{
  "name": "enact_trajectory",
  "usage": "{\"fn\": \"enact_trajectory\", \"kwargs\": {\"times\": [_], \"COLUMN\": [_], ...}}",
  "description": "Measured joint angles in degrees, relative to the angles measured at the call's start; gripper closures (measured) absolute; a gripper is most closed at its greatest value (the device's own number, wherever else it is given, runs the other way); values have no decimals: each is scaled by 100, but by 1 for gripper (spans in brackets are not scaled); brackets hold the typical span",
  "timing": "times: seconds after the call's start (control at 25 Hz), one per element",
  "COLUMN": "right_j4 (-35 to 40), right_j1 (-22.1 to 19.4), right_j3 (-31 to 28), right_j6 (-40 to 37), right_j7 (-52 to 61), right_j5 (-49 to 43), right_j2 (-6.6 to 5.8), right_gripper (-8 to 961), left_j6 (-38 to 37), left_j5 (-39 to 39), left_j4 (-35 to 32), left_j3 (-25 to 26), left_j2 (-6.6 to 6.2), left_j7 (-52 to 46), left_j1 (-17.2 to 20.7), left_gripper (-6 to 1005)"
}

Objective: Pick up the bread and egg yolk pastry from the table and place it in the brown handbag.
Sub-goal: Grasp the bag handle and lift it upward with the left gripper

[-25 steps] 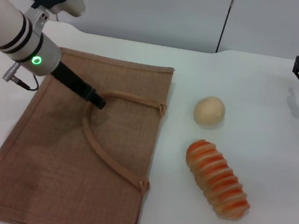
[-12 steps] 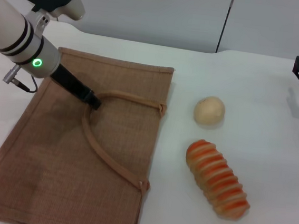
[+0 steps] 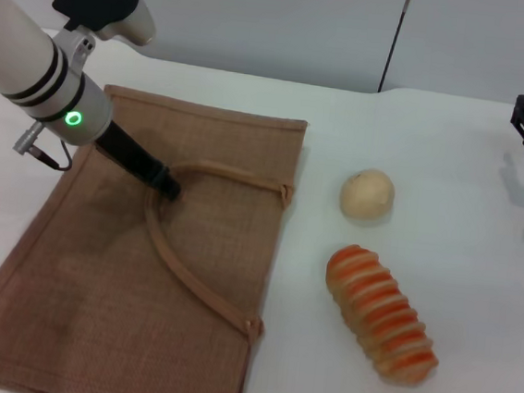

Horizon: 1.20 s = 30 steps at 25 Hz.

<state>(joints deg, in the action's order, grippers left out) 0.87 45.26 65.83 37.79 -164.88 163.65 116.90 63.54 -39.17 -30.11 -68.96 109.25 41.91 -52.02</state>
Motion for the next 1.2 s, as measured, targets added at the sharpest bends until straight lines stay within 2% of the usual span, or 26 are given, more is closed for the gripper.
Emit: {"fn": "enact_trajectory", "kwargs": {"times": [0.36,0.68,0.84,1.04,1.2], "right_j4": [-5,7,10,8,-4], "right_j1": [13,18,23,4,-13], "right_j3": [0,-9,-9,-9,19], "right_j6": [0,-93,-207,-155,-176], "right_j7": [0,0,0,0,0], "right_j5": [0,0,-18,-41,-51], "right_j2": [0,0,0,4,-1], "right_gripper": [298,298,298,297,297], "left_j6": [-35,-85,-12,440,1224], "left_j5": [0,-3,-36,-59,-114], "left_j4": [24,31,-117,-1013,-2389], "left_j3": [-7,31,33,179,692], "left_j2": [50,52,10,24,113], "left_j7": [0,4,49,285,415], "left_j1": [-39,-54,-28,174,406], "left_gripper": [626,845,871,878,878]}}
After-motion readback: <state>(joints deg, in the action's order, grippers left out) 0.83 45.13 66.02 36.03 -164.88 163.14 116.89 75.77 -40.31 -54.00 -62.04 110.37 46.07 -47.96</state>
